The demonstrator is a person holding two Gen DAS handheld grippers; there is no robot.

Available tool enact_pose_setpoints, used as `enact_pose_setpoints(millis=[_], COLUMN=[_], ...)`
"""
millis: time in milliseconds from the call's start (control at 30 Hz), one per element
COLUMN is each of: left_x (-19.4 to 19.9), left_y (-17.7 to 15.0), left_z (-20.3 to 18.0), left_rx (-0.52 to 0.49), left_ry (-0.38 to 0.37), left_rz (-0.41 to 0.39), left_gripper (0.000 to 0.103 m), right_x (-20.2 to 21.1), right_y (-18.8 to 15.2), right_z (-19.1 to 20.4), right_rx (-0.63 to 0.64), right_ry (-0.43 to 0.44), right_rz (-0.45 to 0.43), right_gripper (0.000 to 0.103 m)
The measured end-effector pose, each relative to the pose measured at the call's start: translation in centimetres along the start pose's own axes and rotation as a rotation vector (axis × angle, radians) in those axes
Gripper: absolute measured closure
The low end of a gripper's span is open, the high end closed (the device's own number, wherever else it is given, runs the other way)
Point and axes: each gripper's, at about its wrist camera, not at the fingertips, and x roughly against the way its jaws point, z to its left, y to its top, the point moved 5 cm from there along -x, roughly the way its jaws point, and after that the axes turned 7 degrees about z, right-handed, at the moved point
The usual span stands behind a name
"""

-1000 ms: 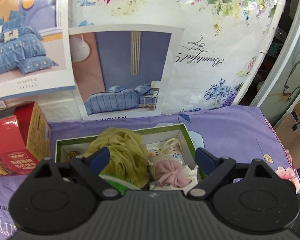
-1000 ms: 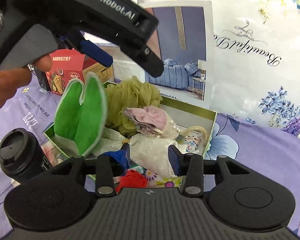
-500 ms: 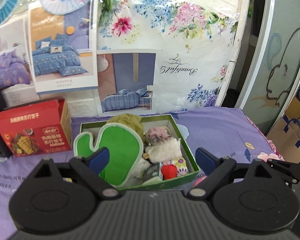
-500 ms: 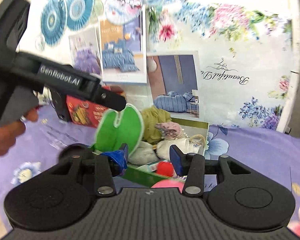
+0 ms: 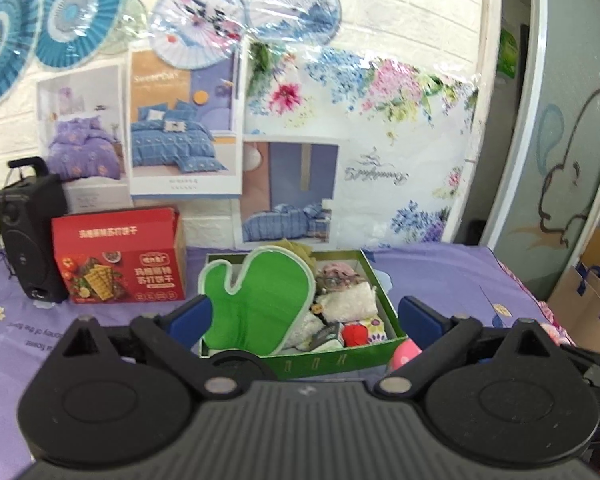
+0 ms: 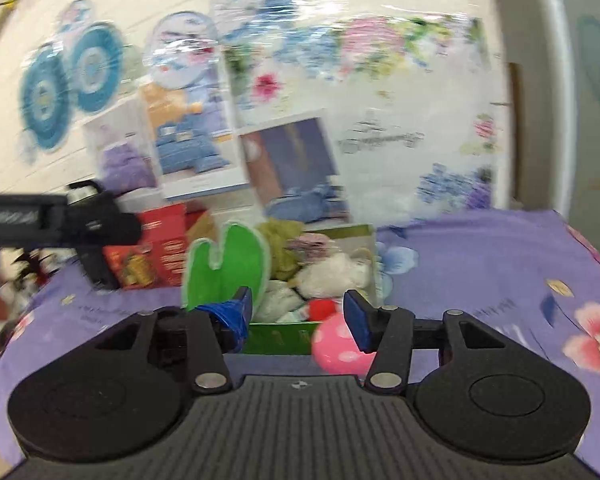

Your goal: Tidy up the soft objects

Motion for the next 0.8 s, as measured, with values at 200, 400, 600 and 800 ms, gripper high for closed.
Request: enact_pose_setpoints(millis=[200, 400, 600, 800], left_x=[0.7, -0.4, -2.0, -3.9], left_y=[-3.6, -9.2, -13.2, -16.7], left_z=[0.1, 0.6, 0.8, 1.4], left_rx=[0.062, 0.131, 0.113, 0.085], left_ry=[0.072, 0.123, 0.161, 0.209], left_rz=[-0.068, -0.02, 0.062, 0.155], left_gripper=[0.005, 0.005, 0.005, 0.005], right_x=[1.0, 1.2, 0.0, 0.1], right_y=[-3.3, -5.6, -8.8, -12.1], right_z=[-0.8, -0.6, -1.0, -0.5], right_rx=[-0.173, -0.131, -0.067, -0.049], right_ry=[0.003, -0.028, -0.077, -0.063], right_rz=[-0.062, -0.013, 0.094, 0.198], right_gripper=[0.066, 0.065, 0.065, 0.065])
